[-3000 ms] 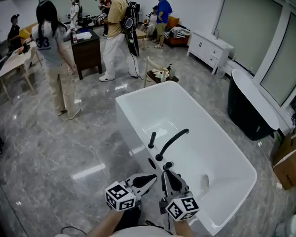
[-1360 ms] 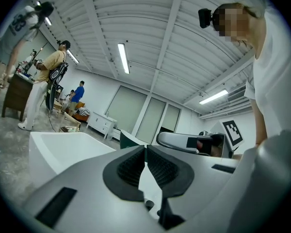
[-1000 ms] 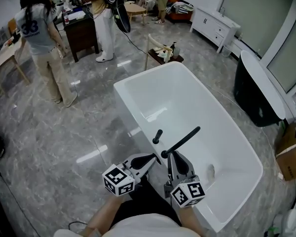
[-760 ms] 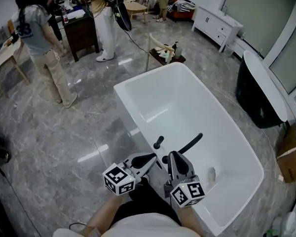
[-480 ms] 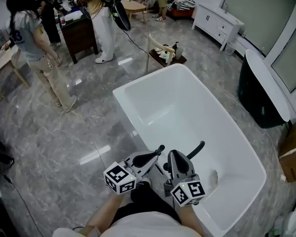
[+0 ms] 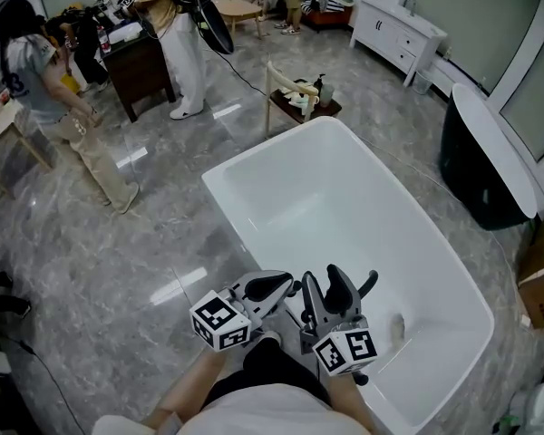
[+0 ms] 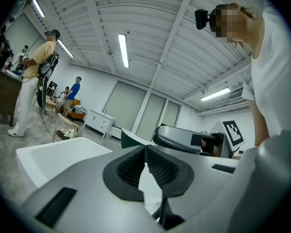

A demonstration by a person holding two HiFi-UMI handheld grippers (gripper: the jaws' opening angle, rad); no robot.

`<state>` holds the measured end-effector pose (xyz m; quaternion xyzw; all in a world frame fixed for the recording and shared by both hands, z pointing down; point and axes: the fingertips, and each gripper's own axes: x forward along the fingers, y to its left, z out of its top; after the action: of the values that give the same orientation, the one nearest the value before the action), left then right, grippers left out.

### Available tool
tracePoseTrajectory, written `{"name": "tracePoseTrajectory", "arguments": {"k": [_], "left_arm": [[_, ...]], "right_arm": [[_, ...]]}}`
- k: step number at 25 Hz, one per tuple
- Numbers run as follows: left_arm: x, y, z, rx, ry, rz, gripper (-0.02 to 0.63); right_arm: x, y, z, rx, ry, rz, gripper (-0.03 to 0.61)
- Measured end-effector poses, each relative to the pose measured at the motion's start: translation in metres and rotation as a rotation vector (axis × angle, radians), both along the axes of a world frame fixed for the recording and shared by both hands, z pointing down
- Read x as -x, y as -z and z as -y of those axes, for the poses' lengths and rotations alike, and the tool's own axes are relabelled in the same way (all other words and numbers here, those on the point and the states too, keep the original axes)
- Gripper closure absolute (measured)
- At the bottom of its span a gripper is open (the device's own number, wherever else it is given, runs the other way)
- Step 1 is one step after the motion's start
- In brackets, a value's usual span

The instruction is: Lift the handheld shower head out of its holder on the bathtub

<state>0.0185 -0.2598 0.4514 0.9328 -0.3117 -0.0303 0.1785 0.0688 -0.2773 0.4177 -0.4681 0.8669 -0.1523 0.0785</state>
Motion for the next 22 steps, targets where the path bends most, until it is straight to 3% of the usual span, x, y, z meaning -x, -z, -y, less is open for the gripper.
{"name": "tracePoseTrajectory", "arguments": {"k": [10,22], "left_arm": [[-0.002,-0.010,0.022,-0.004,-0.029,0.004,0.594],[-0.013,-0.021,0.025,0.032,-0.061,0.017,0.594]], "right_arm": [[-0.001,-0.014,0.019,0.003,-0.012,-0.056,0.370],[-0.012,-0.031,0.016,0.072,-0.040,-0.068,0.370]]}}
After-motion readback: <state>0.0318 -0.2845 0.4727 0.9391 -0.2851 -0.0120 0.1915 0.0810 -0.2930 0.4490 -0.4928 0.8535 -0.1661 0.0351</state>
